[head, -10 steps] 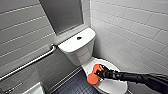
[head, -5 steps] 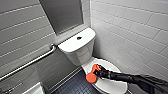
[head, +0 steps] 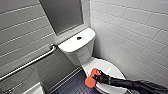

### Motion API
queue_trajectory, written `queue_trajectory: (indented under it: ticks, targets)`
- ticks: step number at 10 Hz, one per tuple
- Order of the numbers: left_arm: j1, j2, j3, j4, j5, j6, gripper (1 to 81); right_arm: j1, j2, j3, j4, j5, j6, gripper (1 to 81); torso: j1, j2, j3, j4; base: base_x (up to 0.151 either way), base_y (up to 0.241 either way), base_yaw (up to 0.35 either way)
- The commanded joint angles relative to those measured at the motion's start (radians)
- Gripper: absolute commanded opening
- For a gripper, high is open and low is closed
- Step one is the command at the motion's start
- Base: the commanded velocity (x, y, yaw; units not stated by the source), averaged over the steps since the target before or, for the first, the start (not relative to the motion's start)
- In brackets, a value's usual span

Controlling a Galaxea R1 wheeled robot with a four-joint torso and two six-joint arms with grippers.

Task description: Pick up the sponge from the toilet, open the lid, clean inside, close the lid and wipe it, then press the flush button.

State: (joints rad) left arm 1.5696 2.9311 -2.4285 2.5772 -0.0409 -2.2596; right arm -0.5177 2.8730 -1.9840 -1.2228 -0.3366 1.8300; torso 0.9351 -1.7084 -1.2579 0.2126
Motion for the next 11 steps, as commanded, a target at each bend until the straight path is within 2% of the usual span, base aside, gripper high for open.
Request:
queue_trajectory:
  ticks: [1, 3, 11]
  targets:
    - [0.037, -0.012, 0.011, 0.015, 0.022, 0.000, 81.1, 0.038, -0.148, 0.269, -0.086, -0.052, 0.000, 1.0, 0.000, 0.000, 0.000, 0.000, 0.000, 0.000, 0.000]
    - [0.037, -0.012, 0.011, 0.015, 0.022, 0.000, 81.1, 0.011, -0.238, 0.341, -0.087, -0.052, 0.002, 1.0, 0.000, 0.000, 0.000, 0.000, 0.000, 0.000, 0.000]
    - [0.037, -0.012, 0.011, 0.018, 0.022, 0.000, 81.1, -0.128, -0.516, 0.463, -0.106, -0.047, 0.008, 1.0, 0.000, 0.000, 0.000, 0.000, 0.000, 0.000, 0.000]
